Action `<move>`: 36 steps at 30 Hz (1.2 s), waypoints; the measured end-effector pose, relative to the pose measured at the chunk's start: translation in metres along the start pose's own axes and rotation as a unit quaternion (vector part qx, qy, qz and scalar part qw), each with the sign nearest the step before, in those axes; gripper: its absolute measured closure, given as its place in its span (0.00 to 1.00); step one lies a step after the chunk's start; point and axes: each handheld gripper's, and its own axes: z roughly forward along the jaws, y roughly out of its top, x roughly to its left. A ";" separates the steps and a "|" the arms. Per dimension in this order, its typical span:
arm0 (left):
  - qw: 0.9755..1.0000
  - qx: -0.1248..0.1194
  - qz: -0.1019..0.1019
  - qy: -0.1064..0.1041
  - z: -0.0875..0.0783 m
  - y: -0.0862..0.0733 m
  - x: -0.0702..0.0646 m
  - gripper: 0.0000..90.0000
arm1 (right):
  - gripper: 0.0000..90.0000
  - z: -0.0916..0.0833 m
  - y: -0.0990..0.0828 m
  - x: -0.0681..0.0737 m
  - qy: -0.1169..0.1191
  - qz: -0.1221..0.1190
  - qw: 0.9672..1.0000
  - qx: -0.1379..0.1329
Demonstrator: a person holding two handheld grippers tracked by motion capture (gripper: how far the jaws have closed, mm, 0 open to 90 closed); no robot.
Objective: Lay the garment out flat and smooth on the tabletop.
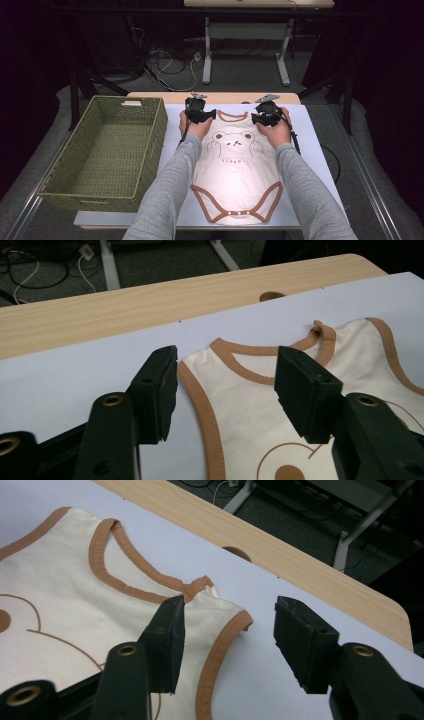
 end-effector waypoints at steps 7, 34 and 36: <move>1.000 0.000 -0.017 -0.006 -0.005 -0.005 0.007 0.39 | 0.45 -0.006 -0.004 -0.004 0.009 0.013 1.000 0.002; 0.996 -0.018 -0.080 -0.047 -0.042 -0.015 0.018 0.28 | 0.37 -0.026 -0.017 -0.006 0.080 0.052 0.995 0.015; 0.995 -0.015 -0.083 -0.051 -0.043 -0.017 0.018 0.24 | 0.35 -0.029 -0.018 -0.006 0.082 0.058 0.995 0.021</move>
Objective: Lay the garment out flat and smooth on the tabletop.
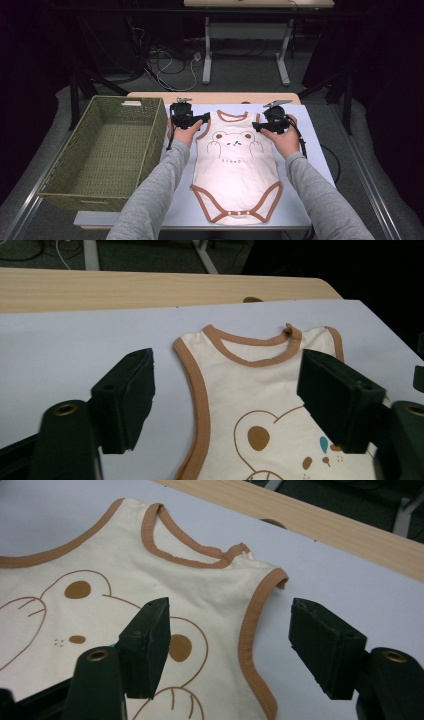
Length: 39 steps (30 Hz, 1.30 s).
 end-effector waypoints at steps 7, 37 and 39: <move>1.000 0.018 -0.001 -0.014 -0.002 -0.008 -0.001 0.23 | 0.24 -0.008 -0.007 -0.005 0.008 0.034 0.999 0.000; 0.995 0.096 0.002 -0.020 0.023 -0.047 0.014 0.29 | 0.16 0.010 -0.056 -0.013 0.029 0.050 0.998 0.022; 0.995 0.095 0.001 -0.021 0.025 -0.048 0.016 0.32 | 0.16 0.012 -0.056 -0.013 0.022 0.048 0.998 0.022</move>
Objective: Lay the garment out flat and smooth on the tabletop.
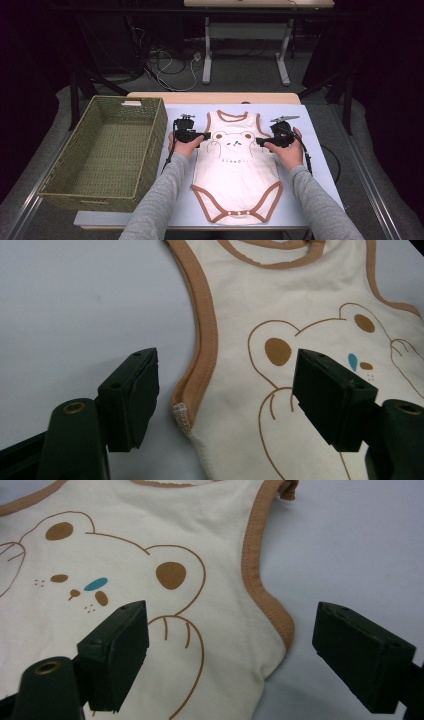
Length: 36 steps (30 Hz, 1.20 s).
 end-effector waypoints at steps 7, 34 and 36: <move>1.000 -0.006 -0.001 0.010 0.001 -0.001 0.006 0.54 | 0.35 0.004 -0.001 -0.005 -0.010 0.004 1.000 -0.011; 0.999 0.022 0.020 0.032 0.000 -0.009 0.011 0.92 | 0.65 0.008 -0.005 -0.024 -0.023 0.040 0.999 -0.005; 0.999 0.023 0.019 0.032 0.000 -0.009 0.011 0.94 | 0.66 0.008 -0.005 -0.023 -0.024 0.045 0.999 0.000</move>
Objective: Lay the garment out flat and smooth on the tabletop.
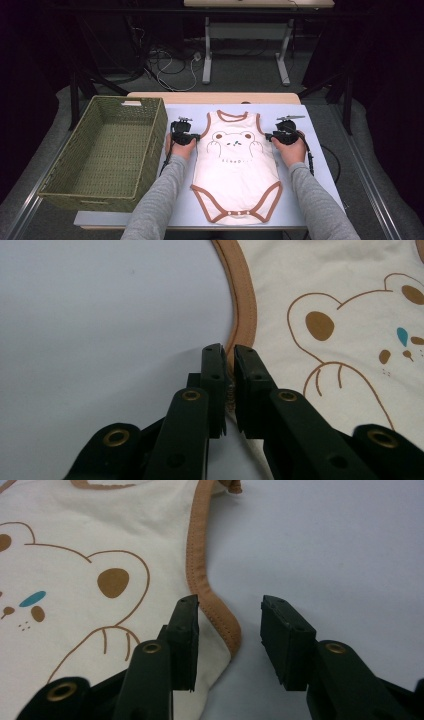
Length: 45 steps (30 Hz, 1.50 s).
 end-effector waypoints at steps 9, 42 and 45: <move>1.000 -0.004 -0.016 -0.014 0.000 -0.001 0.004 0.96 | 0.76 0.006 -0.002 -0.001 -0.008 -0.012 1.000 0.000; 0.999 -0.048 0.018 -0.012 -0.031 -0.001 -0.014 0.97 | 0.99 -0.033 0.006 0.013 0.037 -0.044 0.998 -0.038; 0.998 -0.056 0.019 -0.020 -0.037 -0.003 -0.016 0.97 | 0.99 -0.038 0.006 0.015 0.042 -0.042 0.997 -0.042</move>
